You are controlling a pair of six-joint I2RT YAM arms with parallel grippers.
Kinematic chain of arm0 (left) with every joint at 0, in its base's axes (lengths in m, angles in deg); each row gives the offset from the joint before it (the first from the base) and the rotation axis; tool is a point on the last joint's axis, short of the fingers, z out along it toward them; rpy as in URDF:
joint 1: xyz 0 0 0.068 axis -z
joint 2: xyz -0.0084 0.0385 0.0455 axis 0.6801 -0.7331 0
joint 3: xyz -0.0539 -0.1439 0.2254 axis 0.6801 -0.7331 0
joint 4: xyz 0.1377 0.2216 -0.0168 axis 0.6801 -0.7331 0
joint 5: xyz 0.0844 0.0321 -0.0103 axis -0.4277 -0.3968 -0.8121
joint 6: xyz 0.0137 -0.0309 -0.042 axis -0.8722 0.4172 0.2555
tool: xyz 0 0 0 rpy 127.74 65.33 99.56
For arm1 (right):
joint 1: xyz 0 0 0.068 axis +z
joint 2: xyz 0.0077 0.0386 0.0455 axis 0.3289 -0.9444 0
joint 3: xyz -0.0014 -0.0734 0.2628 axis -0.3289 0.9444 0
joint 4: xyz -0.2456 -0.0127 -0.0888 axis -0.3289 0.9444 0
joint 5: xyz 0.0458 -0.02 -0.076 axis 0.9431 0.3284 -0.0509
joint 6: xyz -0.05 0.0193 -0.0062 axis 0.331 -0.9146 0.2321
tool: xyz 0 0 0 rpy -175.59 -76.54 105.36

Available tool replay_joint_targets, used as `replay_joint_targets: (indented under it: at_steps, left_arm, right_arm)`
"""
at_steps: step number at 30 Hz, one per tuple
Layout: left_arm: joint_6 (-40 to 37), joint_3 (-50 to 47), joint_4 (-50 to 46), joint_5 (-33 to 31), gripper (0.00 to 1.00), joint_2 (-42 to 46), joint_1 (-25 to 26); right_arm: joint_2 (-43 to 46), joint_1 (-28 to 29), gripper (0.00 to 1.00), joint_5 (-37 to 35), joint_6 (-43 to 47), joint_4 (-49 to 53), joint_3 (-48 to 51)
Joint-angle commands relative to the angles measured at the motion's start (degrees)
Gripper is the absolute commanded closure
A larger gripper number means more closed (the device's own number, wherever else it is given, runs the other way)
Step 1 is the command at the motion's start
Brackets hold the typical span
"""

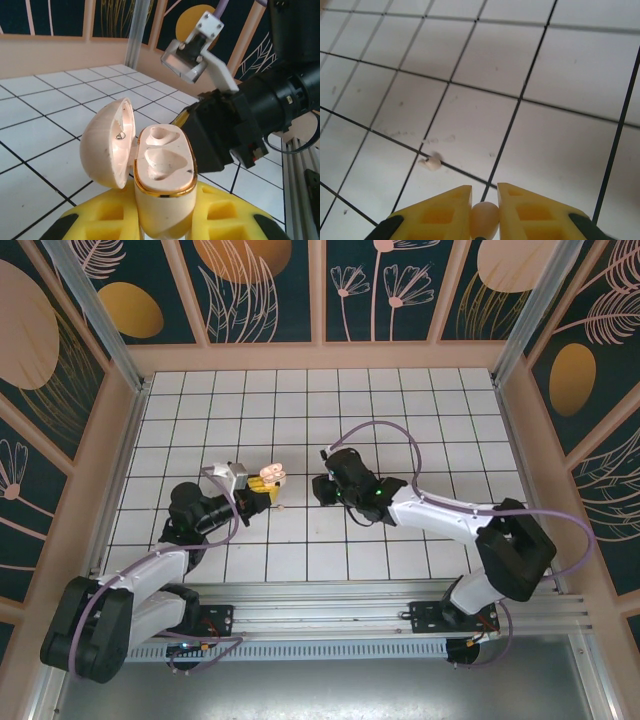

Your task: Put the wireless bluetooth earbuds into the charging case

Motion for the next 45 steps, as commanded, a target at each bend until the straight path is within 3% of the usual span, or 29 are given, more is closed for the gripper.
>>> replay_joint_targets:
  at_steps: [1,12,26,45]
  left_arm:
    - [-5.0,-0.6,4.3,0.6,0.90,-1.3,1.1]
    - [-11.4,1.4,2.5,-2.4,0.91,-5.5,4.0]
    - [-8.5,2.2,6.1,-3.2,0.92,-7.4,5.3]
    - [-6.0,2.7,7.7,-3.8,0.91,-4.6,5.9]
  right_arm:
    - [4.3,0.4,0.81,-2.9,5.0,-7.8,2.0]
    - [11.2,0.5,0.82,2.4,14.9,-17.7,5.4]
    - [9.0,2.7,0.82,7.7,16.4,-26.6,5.3]
    - [3.9,3.5,0.83,7.5,16.3,-29.6,4.6]
